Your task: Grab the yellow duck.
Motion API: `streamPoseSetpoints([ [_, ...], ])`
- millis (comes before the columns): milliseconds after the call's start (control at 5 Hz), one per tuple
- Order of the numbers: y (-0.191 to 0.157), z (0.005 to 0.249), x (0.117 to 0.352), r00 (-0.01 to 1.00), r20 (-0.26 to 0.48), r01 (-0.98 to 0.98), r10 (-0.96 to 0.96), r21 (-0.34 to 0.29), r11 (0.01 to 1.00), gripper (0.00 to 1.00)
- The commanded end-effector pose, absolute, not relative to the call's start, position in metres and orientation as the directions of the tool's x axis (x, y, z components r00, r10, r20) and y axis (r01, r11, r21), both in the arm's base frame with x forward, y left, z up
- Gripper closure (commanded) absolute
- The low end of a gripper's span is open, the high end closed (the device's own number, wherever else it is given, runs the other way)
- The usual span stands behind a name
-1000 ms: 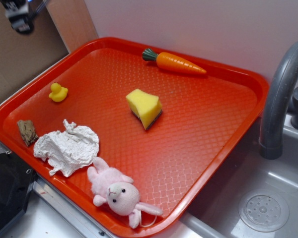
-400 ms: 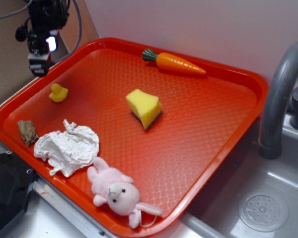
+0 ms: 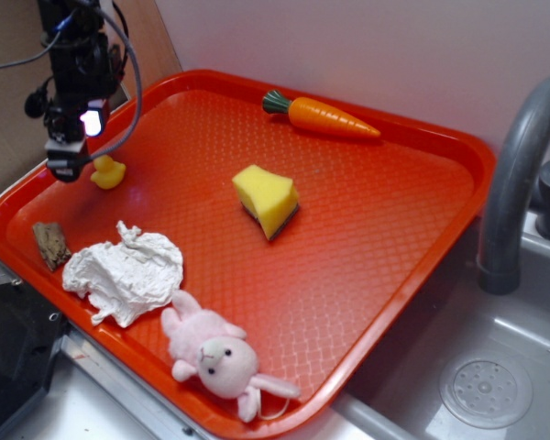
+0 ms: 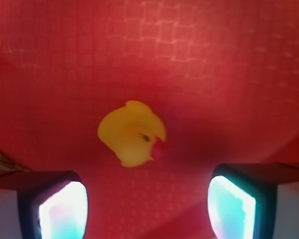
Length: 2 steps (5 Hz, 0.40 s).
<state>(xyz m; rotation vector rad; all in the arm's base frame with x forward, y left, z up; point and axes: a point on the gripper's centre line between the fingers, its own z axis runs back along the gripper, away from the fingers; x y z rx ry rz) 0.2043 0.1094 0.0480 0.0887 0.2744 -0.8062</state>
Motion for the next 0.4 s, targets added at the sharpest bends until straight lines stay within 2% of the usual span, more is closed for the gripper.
streamPoseSetpoints([
  [0, 0.0958, 0.0317, 0.2179, 0.733, -0.149, 0.676, -0.664, 0.05, 0.735, 0.0],
  [200, 0.0955, 0.0242, 0.2258, 0.757, -0.085, 0.652, -0.648, 0.017, 0.758, 1.0],
])
